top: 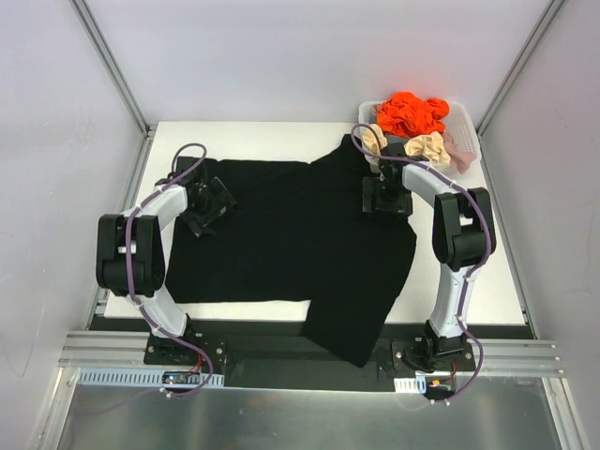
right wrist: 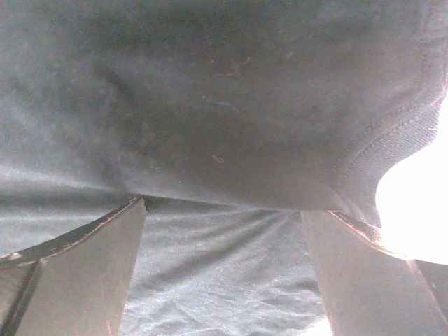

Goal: Fold and stack the t-shirts
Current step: Flatten the tshirt out, then fold the tshirt

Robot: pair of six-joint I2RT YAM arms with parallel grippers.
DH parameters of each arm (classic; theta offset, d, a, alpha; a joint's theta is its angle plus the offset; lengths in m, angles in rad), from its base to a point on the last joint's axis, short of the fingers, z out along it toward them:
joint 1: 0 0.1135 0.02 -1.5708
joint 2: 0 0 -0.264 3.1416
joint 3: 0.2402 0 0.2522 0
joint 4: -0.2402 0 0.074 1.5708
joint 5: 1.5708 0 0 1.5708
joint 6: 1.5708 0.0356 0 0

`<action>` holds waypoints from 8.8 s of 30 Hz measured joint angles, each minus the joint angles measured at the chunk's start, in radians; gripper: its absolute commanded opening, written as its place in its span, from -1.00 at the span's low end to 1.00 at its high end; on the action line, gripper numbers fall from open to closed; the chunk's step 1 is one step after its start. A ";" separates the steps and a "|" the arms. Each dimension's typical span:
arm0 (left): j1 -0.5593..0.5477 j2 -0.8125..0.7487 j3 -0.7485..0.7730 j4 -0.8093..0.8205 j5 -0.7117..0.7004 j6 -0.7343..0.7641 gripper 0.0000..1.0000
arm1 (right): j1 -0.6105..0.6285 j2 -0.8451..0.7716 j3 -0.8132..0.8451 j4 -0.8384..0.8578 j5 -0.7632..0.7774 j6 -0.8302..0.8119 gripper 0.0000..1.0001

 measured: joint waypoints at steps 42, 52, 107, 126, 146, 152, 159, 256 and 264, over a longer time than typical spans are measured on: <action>0.377 -0.568 -0.543 -0.285 -0.373 -0.335 0.24 | 0.109 -0.483 -0.376 0.217 -0.148 -0.043 0.93; 0.409 -0.561 -0.543 -0.279 -0.363 -0.334 -0.48 | 0.109 -0.468 -0.367 0.210 -0.126 -0.036 0.93; 0.415 -0.786 -0.610 -0.217 -0.285 -0.256 -1.00 | 1.167 -0.663 -0.816 0.066 -0.016 0.260 -0.13; 0.415 -0.957 -0.621 -0.371 -0.316 -0.332 -1.00 | 1.191 -0.835 -0.817 -0.027 -0.039 0.262 -0.99; 0.415 -1.067 -0.512 -0.599 -0.311 -0.395 -1.00 | 0.829 -1.054 -0.716 -0.233 -0.134 0.112 -0.99; 0.376 -0.947 -0.483 -0.568 -0.285 -0.410 -1.00 | 0.591 -1.015 -0.602 -0.240 -0.126 0.019 -0.99; 0.198 -0.702 -0.347 -0.534 -0.296 -0.473 -1.00 | 0.465 -0.875 -0.429 -0.253 -0.086 -0.079 -0.99; 0.217 -0.217 -0.062 -0.292 -0.185 -0.178 0.98 | 0.230 -0.139 -0.223 0.328 -0.197 0.180 -0.46; 0.217 -0.224 -0.063 -0.291 -0.192 -0.178 0.99 | 0.230 -0.106 -0.133 0.364 -0.177 0.171 -0.36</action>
